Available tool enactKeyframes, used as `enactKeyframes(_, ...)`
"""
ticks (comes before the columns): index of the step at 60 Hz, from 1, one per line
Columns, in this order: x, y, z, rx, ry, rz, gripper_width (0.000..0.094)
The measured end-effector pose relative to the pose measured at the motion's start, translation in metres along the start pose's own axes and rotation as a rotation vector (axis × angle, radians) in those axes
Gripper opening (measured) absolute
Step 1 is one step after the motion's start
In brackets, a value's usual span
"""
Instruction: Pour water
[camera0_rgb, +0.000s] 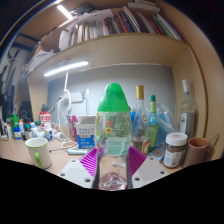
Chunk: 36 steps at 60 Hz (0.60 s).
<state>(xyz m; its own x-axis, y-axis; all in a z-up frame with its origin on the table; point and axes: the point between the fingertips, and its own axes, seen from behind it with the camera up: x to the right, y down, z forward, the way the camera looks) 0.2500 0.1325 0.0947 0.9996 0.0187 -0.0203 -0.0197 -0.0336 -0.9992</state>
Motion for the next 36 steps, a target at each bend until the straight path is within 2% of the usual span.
enactKeyframes(6, 0.000, 0.000, 0.000, -0.002, 0.000, 0.002, 0.0385)
enactKeyframes(10, -0.001, -0.001, -0.002, 0.000, 0.005, -0.014, 0.0425)
enactKeyframes(15, 0.001, 0.001, -0.004, -0.012, 0.027, -0.022, 0.0513)
enactKeyframes(20, 0.013, 0.016, -0.007, -0.098, 0.076, -0.035, 0.0706)
enactKeyframes(23, 0.012, 0.020, -0.013, -0.121, 0.082, -0.015, 0.0773)
enactKeyframes(29, 0.001, 0.021, -0.033, -0.140, 0.046, 0.024, 0.0795)
enactKeyframes(36, -0.008, 0.006, -0.071, -0.120, 0.031, 0.006, 0.0803)
